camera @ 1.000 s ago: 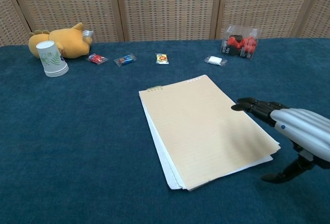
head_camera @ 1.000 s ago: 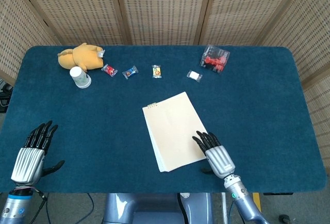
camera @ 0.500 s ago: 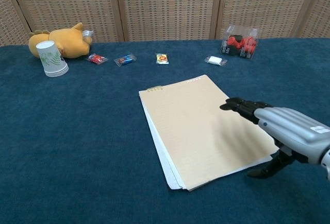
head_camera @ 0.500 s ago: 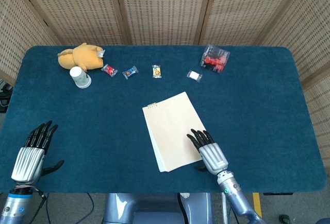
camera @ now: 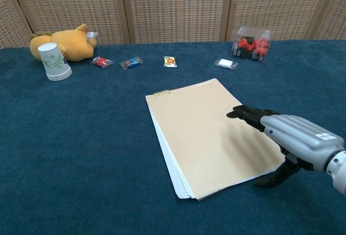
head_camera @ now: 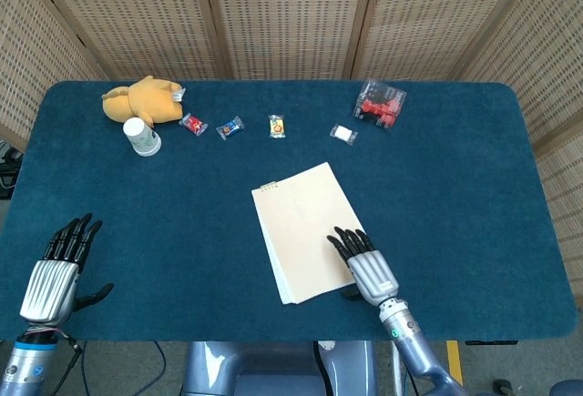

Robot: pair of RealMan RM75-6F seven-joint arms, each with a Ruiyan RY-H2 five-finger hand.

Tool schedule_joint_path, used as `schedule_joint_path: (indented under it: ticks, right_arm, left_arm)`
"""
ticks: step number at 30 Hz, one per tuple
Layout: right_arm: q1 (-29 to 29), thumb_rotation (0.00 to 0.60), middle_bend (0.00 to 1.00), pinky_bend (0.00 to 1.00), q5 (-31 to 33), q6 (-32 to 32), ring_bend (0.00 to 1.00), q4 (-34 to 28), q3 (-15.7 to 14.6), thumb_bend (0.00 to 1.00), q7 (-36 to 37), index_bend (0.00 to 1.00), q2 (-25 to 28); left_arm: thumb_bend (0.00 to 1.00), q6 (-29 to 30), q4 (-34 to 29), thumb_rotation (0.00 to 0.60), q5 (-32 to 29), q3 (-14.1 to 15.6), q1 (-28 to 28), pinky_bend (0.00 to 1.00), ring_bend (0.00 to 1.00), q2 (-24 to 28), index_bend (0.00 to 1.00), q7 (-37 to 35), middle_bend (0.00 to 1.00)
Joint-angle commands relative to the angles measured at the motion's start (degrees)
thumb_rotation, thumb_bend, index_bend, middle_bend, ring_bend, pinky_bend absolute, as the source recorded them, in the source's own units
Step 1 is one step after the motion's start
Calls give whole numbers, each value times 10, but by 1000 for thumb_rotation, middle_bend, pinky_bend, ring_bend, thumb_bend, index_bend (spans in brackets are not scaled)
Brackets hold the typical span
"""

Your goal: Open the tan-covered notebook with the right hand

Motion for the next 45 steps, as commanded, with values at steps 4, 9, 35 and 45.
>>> schedule_joint_path:
  ticks: [4, 9, 35, 45]
  right_arm:
    - [8, 600, 0, 0, 8, -9, 0, 6, 4, 225, -1, 76, -7]
    - [15, 600, 0, 0, 19, -18, 0, 12, 9, 230, -6, 78, -13]
    - [41, 600, 0, 0, 20, -2, 0, 33, 33, 594, 31, 140, -26]
    - [72, 600, 0, 0, 57, -35, 0, 31, 70, 559, 46, 144, -20]
  left_arm:
    - [155, -2, 0, 600, 4, 3, -1, 91, 0, -2, 0, 4, 0]
    - [155, -1, 0, 600, 7, 5, 0, 91, 0, -2, 0, 5, 0]
    - [155, 6, 0, 600, 7, 2, 1, 91, 0, 1, 0, -8, 0]
    - [156, 3, 4, 600, -1, 0, 1, 91, 0, 2, 0, -15, 0]
